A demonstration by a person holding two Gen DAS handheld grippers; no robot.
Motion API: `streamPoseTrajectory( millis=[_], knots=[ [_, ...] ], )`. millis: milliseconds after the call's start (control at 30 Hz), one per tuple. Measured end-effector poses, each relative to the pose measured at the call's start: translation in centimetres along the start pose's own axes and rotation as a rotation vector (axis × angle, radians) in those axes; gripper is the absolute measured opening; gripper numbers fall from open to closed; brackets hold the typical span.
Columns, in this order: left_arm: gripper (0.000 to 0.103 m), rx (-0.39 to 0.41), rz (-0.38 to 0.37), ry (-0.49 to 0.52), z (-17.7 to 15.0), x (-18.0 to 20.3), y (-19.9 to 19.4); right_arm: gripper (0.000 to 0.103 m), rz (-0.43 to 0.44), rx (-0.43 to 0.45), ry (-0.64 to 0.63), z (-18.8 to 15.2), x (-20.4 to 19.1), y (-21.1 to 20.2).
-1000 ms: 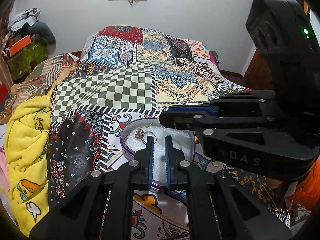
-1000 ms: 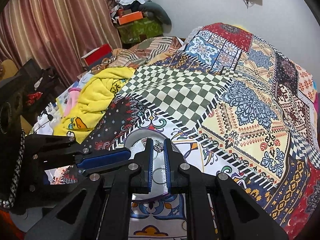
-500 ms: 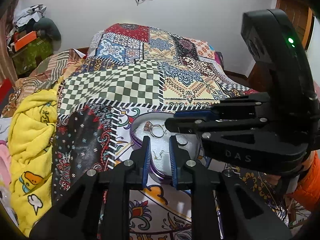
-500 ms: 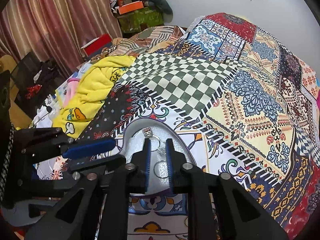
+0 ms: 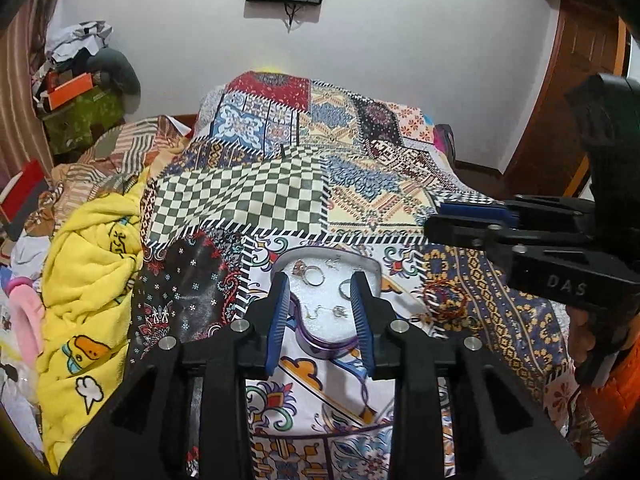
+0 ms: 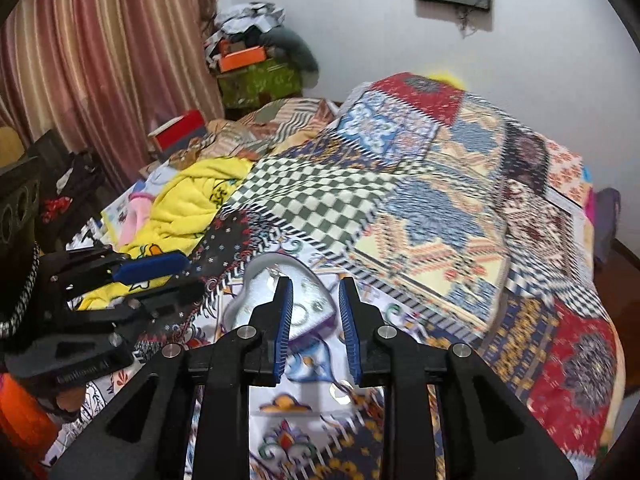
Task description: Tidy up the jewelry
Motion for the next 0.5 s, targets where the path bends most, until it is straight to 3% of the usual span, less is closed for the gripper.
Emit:
streamPoseTrajectory(
  millis=[233,333,500],
  knots=[
    [0.04,-0.004,0.001,0.03,-0.2,2.6,-0.5,0.04,-0.094,0.005,0.058,-2.8,3.7,-2.6],
    [0.046,-0.019,-0.004,0.048,-0.6,4.0,0.0,0.04,-0.119,-0.015,0.083,-4.3,5.2,-3.0],
    [0.047,-0.064,-0.03,0.06,-1.6,5.8,1.4,0.04,-0.135,-0.079,0.118,-7.3,7.1,-2.8]
  ],
)
Point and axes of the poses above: each gripper's, at about its wrist camera, not at the fingertips, and y roughly the way its jaws point, x to its right, z to its top, the point moved 5 cm from there along y, roughly the way its jaws point, and after that the axes turned 15 degrees about -z, right-handed, at the moved point
